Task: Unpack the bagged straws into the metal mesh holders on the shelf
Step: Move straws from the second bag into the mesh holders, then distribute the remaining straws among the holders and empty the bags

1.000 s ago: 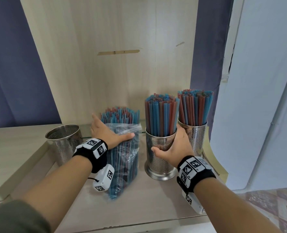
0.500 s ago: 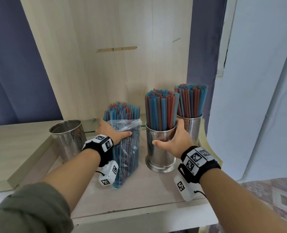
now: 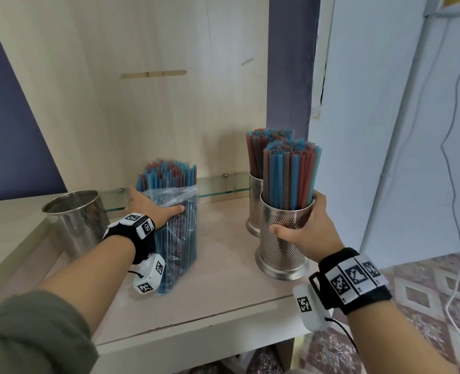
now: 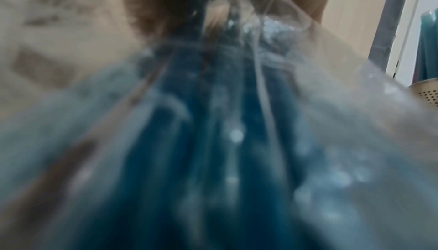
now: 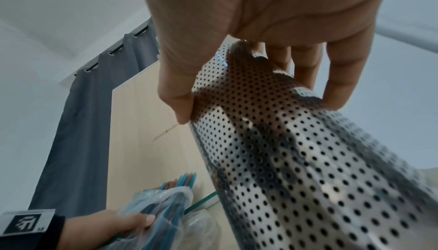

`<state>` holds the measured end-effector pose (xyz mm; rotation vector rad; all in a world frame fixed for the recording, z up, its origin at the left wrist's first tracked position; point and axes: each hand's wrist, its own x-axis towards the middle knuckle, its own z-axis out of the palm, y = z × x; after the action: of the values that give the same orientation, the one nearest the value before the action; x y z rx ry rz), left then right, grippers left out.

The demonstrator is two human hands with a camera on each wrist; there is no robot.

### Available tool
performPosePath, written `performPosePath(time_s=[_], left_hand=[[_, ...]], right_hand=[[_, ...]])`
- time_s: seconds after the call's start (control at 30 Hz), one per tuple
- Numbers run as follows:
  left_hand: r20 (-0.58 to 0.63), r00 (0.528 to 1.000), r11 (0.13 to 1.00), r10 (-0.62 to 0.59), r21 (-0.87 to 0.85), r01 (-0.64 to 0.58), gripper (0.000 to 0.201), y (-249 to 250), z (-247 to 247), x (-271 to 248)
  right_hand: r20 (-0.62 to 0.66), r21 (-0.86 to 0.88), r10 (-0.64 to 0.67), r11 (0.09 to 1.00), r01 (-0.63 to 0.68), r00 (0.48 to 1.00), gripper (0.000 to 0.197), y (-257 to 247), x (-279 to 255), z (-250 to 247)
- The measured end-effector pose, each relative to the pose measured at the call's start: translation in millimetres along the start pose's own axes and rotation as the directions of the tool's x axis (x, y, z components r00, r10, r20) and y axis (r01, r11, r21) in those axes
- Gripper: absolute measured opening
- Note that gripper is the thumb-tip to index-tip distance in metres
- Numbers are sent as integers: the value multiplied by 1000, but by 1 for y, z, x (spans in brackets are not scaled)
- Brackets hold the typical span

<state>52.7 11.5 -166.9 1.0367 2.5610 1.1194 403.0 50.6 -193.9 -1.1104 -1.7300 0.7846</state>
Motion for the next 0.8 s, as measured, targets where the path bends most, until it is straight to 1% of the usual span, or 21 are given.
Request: performPosePath(time_s=[0.2, 0.27, 0.33, 0.37, 0.4, 0.43, 0.47, 0.5, 0.53, 0.6, 0.67, 0.73, 0.8], left_hand=[[-1, 1000, 999, -5, -33, 5, 145, 2, -2, -3], [-16, 1000, 996, -1, -87, -1, 145, 1, -3, -3], [-44, 999, 988, 13, -156, -20, 143, 2, -4, -3], [-56, 998, 983, 23, -182, -33, 141, 2, -5, -4], [-65, 997, 979, 32, -199, -44, 138, 2, -6, -5], [-77, 996, 975, 40, -217, -56, 136, 3, -6, -5], [-85, 995, 971, 47, -229, -66, 134, 2, -7, -6], [-94, 994, 966, 52, -246, -73, 132, 2, -7, -6], [-102, 993, 960, 55, -266, -80, 131, 2, -8, -8], [-114, 992, 945, 59, -314, -92, 127, 2, -8, -9], [-133, 990, 927, 54, -362, -99, 121, 3, -9, -10], [-164, 984, 902, 63, -413, -127, 117, 4, -10, -13], [-195, 976, 874, 97, -453, -178, 113, 7, -9, -17]], right_hand=[[-3, -2, 34, 999, -34, 999, 108, 3, 6, -8], [4, -12, 43, 999, -43, 999, 111, 2, 5, -9], [28, -59, 92, 994, -91, 995, 112, -6, 0, -12], [51, -132, 145, 982, -137, 988, 105, -14, -5, -14], [73, -261, 215, 947, -190, 974, 90, -24, -15, -15], [94, -433, 280, 876, -214, 955, 70, -37, -24, -16], [116, -587, 326, 785, -200, 938, 57, -47, -38, -15], [139, -690, 331, 708, -148, 934, 56, -57, -52, -10], [182, -732, 308, 676, -80, 934, 56, -67, -64, -3], [306, -702, 220, 709, 64, 926, 56, -78, -75, 19], [434, -625, 161, 762, 167, 886, 60, -81, -69, 46], [521, -510, 102, 834, 213, 847, 66, -83, -52, 68], [536, -406, 40, 888, 215, 844, 77, -84, -27, 88]])
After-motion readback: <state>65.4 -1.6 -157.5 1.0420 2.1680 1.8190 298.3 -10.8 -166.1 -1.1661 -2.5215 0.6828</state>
